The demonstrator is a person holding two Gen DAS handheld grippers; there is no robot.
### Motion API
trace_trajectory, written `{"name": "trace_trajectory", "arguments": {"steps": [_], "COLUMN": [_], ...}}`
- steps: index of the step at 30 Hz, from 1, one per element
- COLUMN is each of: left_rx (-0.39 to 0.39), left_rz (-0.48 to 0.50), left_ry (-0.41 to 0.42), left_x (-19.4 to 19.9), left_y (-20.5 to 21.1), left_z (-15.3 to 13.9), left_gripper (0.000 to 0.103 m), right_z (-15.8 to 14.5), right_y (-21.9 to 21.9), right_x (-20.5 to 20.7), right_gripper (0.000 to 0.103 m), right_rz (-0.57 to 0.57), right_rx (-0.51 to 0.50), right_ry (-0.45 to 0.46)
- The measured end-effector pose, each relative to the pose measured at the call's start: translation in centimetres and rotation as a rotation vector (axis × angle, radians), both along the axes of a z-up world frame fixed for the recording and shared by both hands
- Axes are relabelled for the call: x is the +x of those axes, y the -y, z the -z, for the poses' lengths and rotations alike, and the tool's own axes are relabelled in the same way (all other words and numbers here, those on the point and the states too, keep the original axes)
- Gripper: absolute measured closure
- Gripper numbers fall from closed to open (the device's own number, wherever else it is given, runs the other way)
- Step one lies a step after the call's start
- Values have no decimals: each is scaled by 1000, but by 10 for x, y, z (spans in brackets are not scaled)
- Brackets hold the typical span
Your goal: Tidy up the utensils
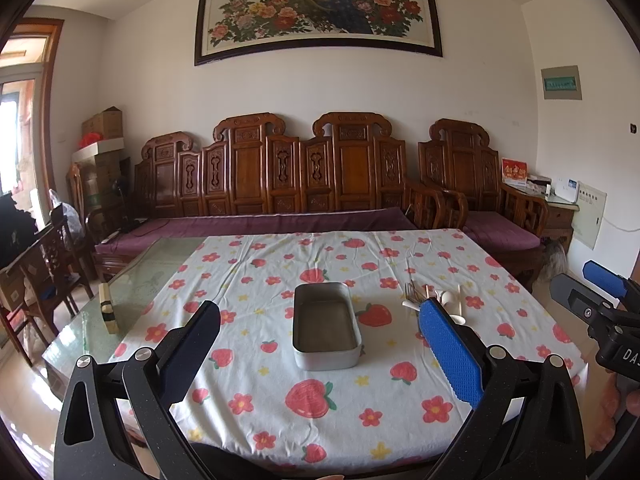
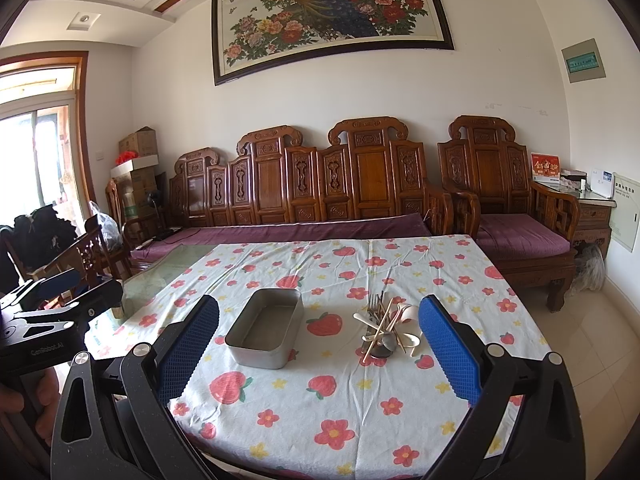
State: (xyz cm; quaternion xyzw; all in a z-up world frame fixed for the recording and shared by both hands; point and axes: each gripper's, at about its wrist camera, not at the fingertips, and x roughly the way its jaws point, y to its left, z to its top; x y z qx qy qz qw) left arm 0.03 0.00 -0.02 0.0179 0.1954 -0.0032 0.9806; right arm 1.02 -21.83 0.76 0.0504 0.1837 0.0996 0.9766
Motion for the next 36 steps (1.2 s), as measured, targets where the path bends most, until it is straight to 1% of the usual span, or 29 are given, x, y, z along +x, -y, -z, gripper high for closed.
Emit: {"name": "trace_trajectory", "arguments": {"steps": [9, 11, 16, 19, 21, 27, 36], "left_rx": [5, 7, 16, 23, 32, 35, 31], "left_rz": [11, 14, 36, 61, 79, 144, 234], "left_ry": [-38, -54, -101, -128, -142, -192, -249], "left_x": [12, 20, 38, 49, 58, 82, 109], "left_y": [-1, 1, 4, 10, 15, 31, 54], "left_z": [11, 18, 33, 42, 48, 66, 85], "left_gripper": [6, 6, 6, 6, 6, 6, 6], "right_z": [4, 14, 30, 41, 49, 72, 97], "right_y": [8, 2, 5, 9, 13, 35, 64], "right_x": [10, 15, 33, 47, 58, 96, 147], "right_gripper": [3, 3, 3, 3, 6, 11, 19], "right_rz": [1, -3, -20, -35, -47, -41, -13], "right_rx": [-4, -12, -40, -75, -90, -128, -140], "right_ry": [-31, -39, -72, -102, -126, -208, -278]}}
